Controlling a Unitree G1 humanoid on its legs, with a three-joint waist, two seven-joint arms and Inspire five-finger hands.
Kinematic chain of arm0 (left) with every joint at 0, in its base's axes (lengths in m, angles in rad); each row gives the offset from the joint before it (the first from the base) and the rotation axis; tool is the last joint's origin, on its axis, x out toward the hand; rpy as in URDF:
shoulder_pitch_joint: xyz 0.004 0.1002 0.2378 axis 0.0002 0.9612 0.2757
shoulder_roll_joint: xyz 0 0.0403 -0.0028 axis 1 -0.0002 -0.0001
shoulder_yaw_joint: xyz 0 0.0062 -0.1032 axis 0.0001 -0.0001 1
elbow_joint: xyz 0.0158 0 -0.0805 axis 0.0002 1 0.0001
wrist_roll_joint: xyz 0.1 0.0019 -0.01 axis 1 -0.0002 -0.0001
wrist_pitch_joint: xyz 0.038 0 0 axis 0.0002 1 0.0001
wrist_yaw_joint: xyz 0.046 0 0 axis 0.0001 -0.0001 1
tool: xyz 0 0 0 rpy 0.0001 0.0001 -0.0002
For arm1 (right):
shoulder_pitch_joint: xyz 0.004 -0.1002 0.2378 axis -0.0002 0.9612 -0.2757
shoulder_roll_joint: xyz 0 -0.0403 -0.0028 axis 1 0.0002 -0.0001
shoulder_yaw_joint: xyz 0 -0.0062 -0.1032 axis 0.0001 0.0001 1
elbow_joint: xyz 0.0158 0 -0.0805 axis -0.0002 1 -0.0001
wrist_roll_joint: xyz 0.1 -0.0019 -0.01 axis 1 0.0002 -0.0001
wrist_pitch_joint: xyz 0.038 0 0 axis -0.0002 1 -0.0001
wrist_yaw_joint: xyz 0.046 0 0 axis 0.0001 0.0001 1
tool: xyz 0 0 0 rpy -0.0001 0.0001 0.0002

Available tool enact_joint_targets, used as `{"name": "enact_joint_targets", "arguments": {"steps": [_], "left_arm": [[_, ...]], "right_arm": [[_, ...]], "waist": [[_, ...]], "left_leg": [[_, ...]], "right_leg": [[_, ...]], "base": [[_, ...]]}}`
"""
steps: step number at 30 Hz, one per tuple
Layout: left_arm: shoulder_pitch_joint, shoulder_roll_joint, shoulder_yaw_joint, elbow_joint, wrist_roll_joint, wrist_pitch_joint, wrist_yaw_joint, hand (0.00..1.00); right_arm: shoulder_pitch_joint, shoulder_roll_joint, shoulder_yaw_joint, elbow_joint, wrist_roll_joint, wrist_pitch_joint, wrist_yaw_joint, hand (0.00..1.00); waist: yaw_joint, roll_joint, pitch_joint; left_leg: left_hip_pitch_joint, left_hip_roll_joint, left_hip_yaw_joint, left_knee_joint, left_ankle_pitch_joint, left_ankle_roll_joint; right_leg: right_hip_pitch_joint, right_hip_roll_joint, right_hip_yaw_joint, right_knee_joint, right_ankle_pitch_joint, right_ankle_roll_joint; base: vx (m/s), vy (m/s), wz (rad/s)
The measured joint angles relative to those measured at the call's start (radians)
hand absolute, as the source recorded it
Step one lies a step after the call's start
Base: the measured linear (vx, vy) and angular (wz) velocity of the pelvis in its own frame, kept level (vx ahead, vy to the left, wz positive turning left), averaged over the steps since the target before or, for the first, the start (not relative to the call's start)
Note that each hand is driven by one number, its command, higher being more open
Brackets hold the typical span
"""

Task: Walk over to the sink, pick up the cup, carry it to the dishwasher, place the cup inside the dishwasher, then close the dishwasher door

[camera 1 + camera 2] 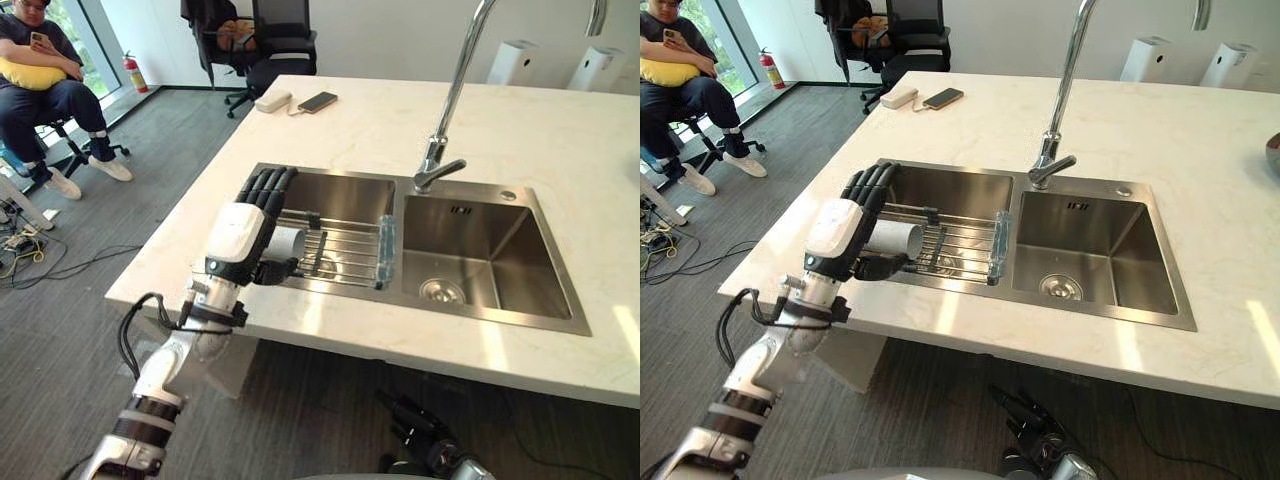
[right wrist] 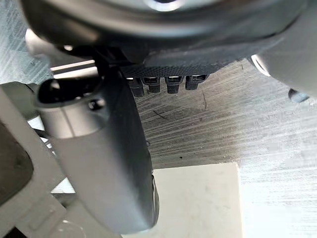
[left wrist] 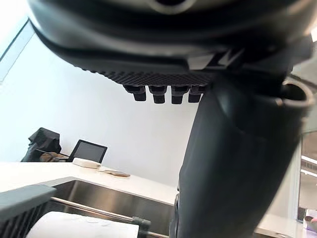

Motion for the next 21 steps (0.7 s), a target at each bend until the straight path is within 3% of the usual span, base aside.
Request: {"name": "enact_joint_targets", "arguments": {"steps": [5, 7, 13, 21], "left_arm": [[-0.108, 0.022, -0.013, 0.009, -0.048, 0.034, -0.007, 1.0], [-0.173, 0.022, -0.043, 0.051, -0.095, 0.085, 0.003, 1.0], [-0.195, 0.024, -0.081, 0.232, -0.1, 0.191, -0.055, 1.0], [-0.207, 0.024, -0.147, 0.381, -0.022, 0.302, -0.091, 1.0]], "right_arm": [[0.002, -0.001, 0.007, -0.005, -0.001, 0.018, 0.0, 1.0], [0.0, -0.006, 0.02, -0.005, -0.001, 0.021, 0.0, 1.0], [0.0, -0.008, 0.02, -0.011, -0.003, 0.026, -0.001, 1.0], [0.008, -0.005, 0.019, -0.025, -0.004, 0.026, -0.006, 1.0]], "waist": [[-0.003, 0.0, 0.0], [-0.006, 0.002, -0.001], [-0.055, 0.008, -0.007], [-0.073, 0.007, -0.008]], "left_leg": [[-0.001, 0.0, 0.006, -0.01, 0.01, -0.002], [0.004, 0.002, 0.019, -0.011, 0.012, -0.004], [0.03, -0.001, 0.068, -0.02, 0.012, -0.005], [0.043, -0.002, 0.111, -0.03, 0.013, -0.007]], "right_leg": [[0.001, 0.005, 0.005, -0.022, 0.019, -0.005], [0.004, 0.009, 0.013, -0.03, 0.028, -0.007], [0.028, 0.024, 0.052, -0.095, 0.077, -0.009], [0.035, 0.037, 0.089, -0.143, 0.112, -0.011]], "base": [[-0.05, 0.005, -0.05], [-0.06, -0.005, -0.12], [-0.06, 0.001, -0.24], [-0.05, -0.007, -0.16]]}}
